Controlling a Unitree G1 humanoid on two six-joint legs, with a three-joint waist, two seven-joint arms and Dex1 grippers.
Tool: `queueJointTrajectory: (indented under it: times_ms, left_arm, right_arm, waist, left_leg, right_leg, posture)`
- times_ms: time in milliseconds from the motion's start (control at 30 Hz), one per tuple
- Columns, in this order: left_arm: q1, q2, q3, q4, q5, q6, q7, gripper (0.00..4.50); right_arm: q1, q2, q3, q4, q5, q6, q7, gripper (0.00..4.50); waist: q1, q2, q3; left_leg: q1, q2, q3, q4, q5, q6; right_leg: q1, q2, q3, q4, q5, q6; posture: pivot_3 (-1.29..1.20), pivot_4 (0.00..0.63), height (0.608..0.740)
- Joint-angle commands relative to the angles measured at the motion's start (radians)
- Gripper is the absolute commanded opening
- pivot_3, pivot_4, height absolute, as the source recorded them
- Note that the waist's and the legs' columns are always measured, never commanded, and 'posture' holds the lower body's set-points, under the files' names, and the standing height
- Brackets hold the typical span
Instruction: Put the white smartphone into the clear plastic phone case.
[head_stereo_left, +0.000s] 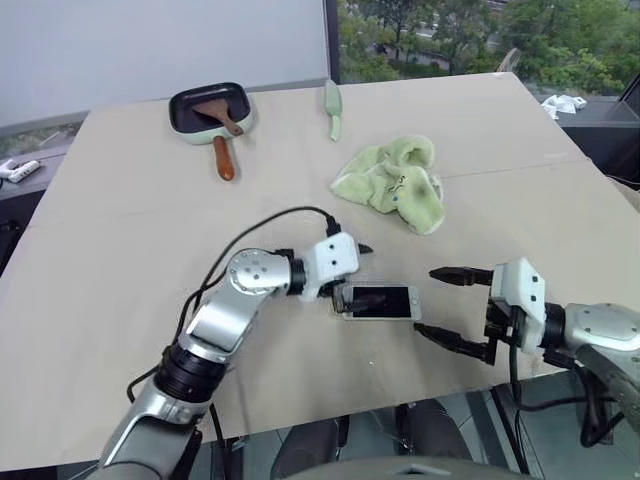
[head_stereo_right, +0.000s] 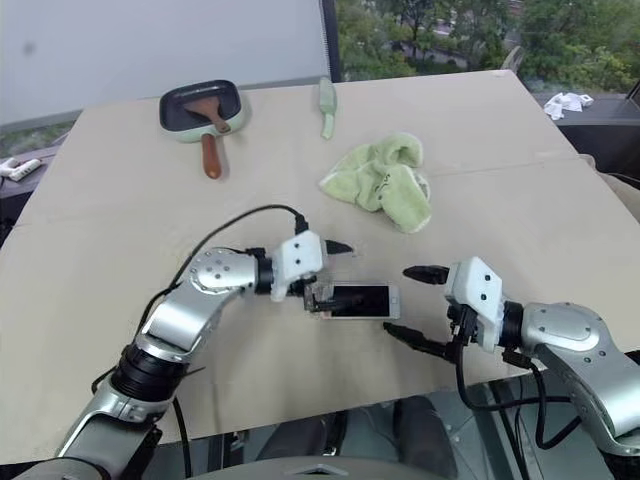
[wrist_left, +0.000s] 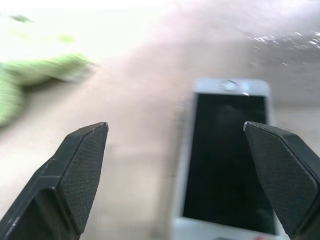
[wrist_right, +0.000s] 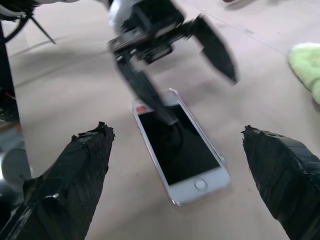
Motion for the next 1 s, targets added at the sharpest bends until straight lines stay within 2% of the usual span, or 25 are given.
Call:
queueJointTrajectory:
  times_ms: [33, 233, 367, 500, 600, 667, 767, 933, 1000]
  left_arm:
    - [-0.019, 0.013, 0.065, 0.001, -0.049, -0.04, -0.001, 4.46]
    - [0.057, 0.14, 0.209, 0.041, -0.134, -0.046, -0.064, 4.46]
    - [0.143, 0.192, 0.277, 0.07, -0.185, -0.059, -0.1, 4.46]
    - [0.21, 0.222, 0.298, 0.083, -0.242, -0.067, -0.169, 4.46]
    - [0.236, 0.225, 0.28, 0.111, -0.247, -0.1, -0.205, 4.46]
    - [0.247, 0.222, 0.273, 0.132, -0.244, -0.127, -0.223, 4.5]
    - [0.251, 0.215, 0.263, 0.173, -0.237, -0.163, -0.239, 4.5]
    - [0.23, 0.205, 0.229, 0.22, -0.21, -0.204, -0.248, 4.5]
    - [0.213, 0.2, 0.205, 0.217, -0.2, -0.204, -0.247, 4.5]
  right_arm:
    - [-0.034, 0.011, 0.025, -0.007, -0.007, 0.006, -0.014, 4.5]
    - [-0.107, 0.029, 0.117, 0.028, -0.074, 0.03, -0.039, 4.5]
    - [-0.184, 0.056, 0.233, 0.063, -0.189, 0.034, -0.08, 4.5]
    - [-0.294, 0.113, 0.335, 0.135, -0.274, 0.058, -0.106, 4.5]
    - [-0.332, 0.15, 0.356, 0.157, -0.274, 0.06, -0.094, 4.5]
    - [-0.335, 0.163, 0.349, 0.156, -0.256, 0.062, -0.082, 4.09]
    - [-0.338, 0.167, 0.346, 0.155, -0.253, 0.073, -0.071, 2.97]
    - [-0.344, 0.173, 0.356, 0.162, -0.261, 0.09, -0.066, 0.3]
    - [-0.351, 0.177, 0.369, 0.17, -0.266, 0.109, -0.064, 0.14]
  waist:
    - [0.0, 0.0, 0.0]
    - [-0.009, 0.0, 0.0]
    - [-0.006, 0.001, 0.0]
    - [0.0, 0.001, 0.001]
    - [0.0, 0.001, 0.001]
    - [-0.001, 0.001, 0.001]
    - [-0.003, 0.001, 0.001]
    - [-0.003, 0.001, 0.001]
    - [-0.002, 0.001, 0.001]
  left_leg:
    - [0.0, 0.0, 0.0, 0.0, 0.0, 0.0]
    - [0.0, 0.0, 0.001, -0.001, 0.0, 0.0]
    - [0.0, 0.0, 0.001, -0.001, 0.0, 0.0]
    - [0.0, 0.0, 0.001, -0.001, 0.0, 0.0]
    - [0.0, 0.0, 0.0, -0.001, 0.0, 0.0]
    - [-0.001, 0.0, -0.001, -0.001, 0.0, 0.0]
    - [-0.001, 0.0, 0.0, -0.001, 0.0, 0.0]
    - [-0.001, 0.0, 0.0, -0.001, 0.0, 0.0]
    - [-0.001, 0.0, 0.0, -0.001, 0.0, 0.0]
  right_leg:
    - [0.0, 0.0, 0.0, 0.0, 0.0, 0.0]
    - [-0.001, 0.001, 0.0, 0.0, 0.0, 0.0]
    - [-0.002, 0.001, -0.001, 0.0, 0.0, 0.0]
    - [-0.002, 0.001, -0.001, 0.0, 0.0, 0.0]
    - [-0.002, 0.0, -0.001, 0.0, 0.0, 0.0]
    - [-0.002, 0.0, -0.001, -0.001, 0.0, 0.0]
    - [-0.002, 0.0, -0.001, -0.001, 0.0, 0.0]
    - [-0.002, 0.001, -0.001, 0.0, 0.0, 0.0]
    - [-0.002, 0.0, -0.001, 0.0, 0.0, 0.0]
  posture:
    - [0.0, 0.15, 0.74]
    - [0.0, 0.15, 0.74]
    - [0.0, 0.15, 0.74]
    - [0.0, 0.15, 0.74]
    - [0.0, 0.15, 0.74]
    - [0.0, 0.15, 0.74]
    - [0.0, 0.15, 0.74]
    - [0.0, 0.15, 0.74]
    - [0.0, 0.15, 0.74]
